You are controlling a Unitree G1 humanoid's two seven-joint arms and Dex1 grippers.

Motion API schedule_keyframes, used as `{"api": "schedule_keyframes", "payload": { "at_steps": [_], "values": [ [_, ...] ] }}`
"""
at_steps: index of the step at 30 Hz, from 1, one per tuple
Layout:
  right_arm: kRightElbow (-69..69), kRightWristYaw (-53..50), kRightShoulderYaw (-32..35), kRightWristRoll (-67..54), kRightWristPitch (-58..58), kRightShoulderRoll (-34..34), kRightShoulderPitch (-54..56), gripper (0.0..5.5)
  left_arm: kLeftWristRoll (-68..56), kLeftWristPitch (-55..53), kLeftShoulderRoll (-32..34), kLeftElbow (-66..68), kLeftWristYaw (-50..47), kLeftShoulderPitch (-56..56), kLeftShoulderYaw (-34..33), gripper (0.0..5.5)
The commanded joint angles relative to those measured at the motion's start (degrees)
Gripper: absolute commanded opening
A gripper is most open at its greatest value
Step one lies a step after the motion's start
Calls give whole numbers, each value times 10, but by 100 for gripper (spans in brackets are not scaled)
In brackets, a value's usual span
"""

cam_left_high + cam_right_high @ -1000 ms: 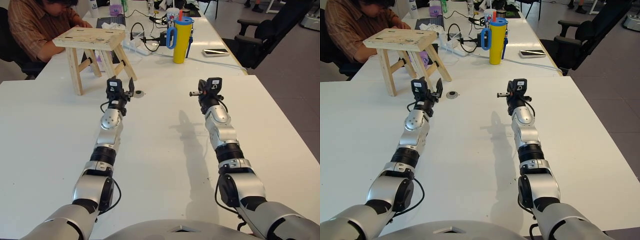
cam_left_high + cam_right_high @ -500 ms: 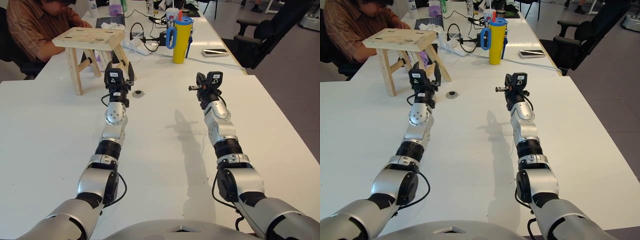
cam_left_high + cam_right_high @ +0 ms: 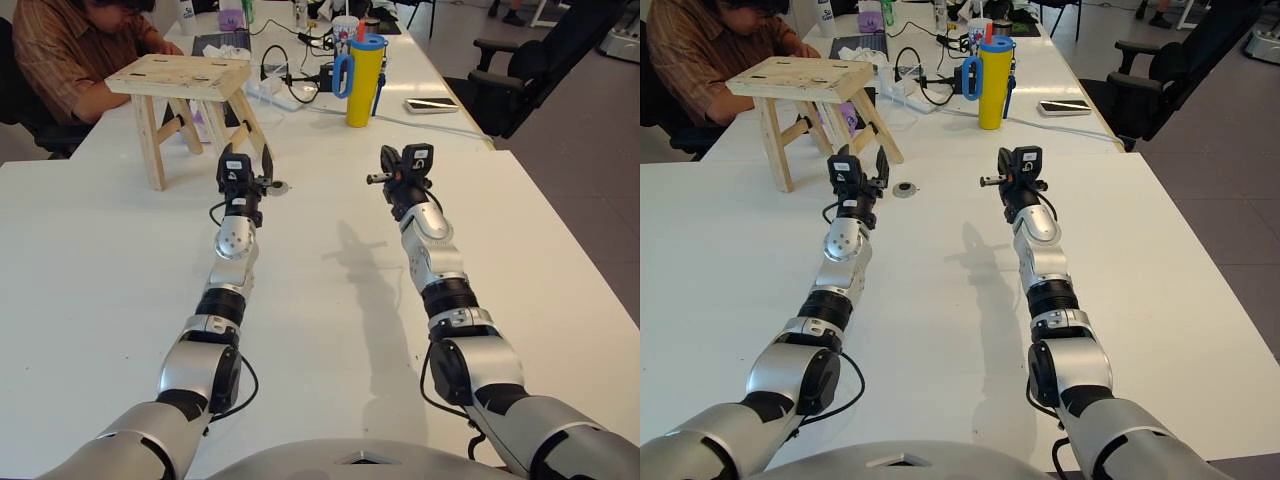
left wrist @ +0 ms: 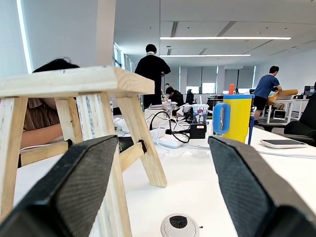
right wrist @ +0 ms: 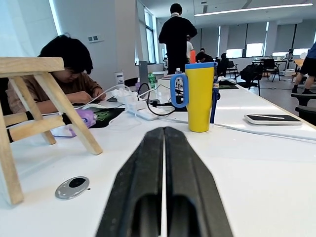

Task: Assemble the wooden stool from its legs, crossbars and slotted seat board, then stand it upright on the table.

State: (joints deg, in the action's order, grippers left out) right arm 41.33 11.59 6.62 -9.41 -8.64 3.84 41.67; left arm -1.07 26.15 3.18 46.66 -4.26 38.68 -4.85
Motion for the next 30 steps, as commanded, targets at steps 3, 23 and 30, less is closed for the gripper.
{"api": "schedule_keyframes", "payload": {
  "at_steps": [3,23,30],
  "values": [
    [7,9,-16,7,-9,-24,1,0,2,-19,10,-34,5,-22,-4,340],
    [49,63,-63,26,-20,-78,9,0,8,-70,54,-206,-48,-153,-62,340],
    [65,100,-87,33,-19,-100,1,0,4,-101,70,-246,-46,-187,-80,340]
  ]
}}
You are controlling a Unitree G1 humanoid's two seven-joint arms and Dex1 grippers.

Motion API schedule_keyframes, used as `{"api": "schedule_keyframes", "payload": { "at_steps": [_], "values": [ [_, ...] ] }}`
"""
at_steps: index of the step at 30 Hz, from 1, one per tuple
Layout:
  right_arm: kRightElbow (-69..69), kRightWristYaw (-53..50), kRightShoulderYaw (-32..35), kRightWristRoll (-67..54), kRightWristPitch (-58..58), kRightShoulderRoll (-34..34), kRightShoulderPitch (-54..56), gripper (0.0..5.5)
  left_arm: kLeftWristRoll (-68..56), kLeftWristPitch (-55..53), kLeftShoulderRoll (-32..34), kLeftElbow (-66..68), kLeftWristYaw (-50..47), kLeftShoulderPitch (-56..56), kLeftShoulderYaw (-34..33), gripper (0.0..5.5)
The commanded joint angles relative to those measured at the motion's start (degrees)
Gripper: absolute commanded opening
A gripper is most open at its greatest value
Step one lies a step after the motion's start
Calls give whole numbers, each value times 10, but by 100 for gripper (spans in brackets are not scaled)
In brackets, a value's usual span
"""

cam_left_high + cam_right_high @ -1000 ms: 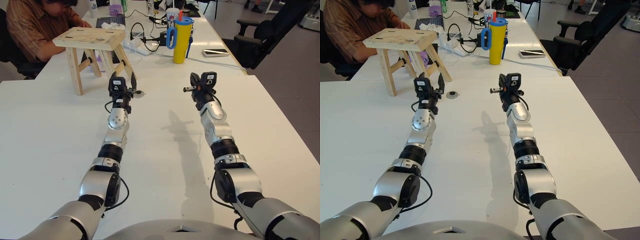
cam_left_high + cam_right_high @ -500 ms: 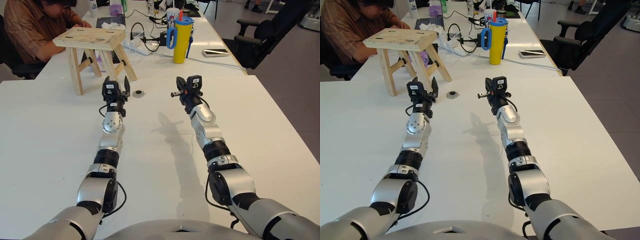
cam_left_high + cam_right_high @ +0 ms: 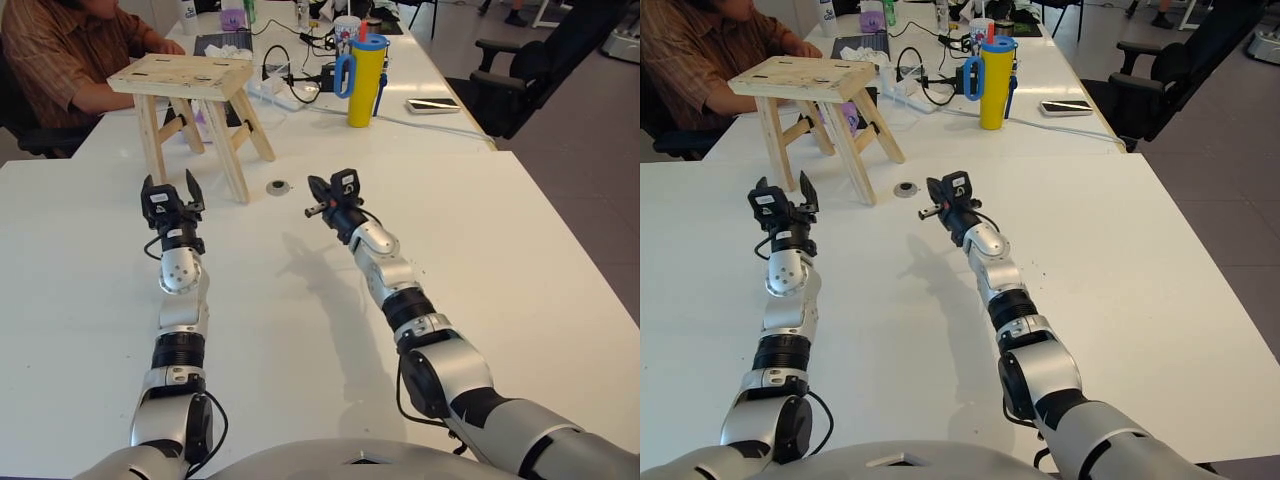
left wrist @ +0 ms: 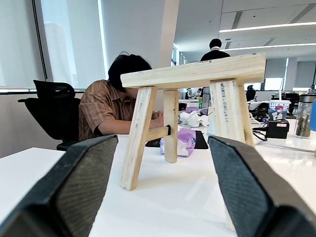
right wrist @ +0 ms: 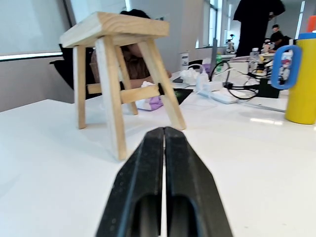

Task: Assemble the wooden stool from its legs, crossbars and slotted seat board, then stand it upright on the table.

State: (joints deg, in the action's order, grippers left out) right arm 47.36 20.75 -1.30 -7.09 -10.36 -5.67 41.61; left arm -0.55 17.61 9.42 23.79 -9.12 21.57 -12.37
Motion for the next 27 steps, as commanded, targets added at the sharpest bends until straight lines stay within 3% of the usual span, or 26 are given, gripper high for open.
{"api": "schedule_keyframes", "payload": {
  "at_steps": [1,14,21,27],
  "values": [
    [2,9,-10,11,-3,-6,1,0,-2,-18,9,-17,4,-13,-5,340],
    [-16,-20,29,0,-11,37,-14,0,-1,12,12,93,26,84,9,340],
    [-54,-140,71,26,-32,85,-26,0,-1,11,-7,96,112,91,67,340],
    [-84,-142,68,26,-20,96,-55,0,6,5,-22,89,119,100,87,340]
  ]
}}
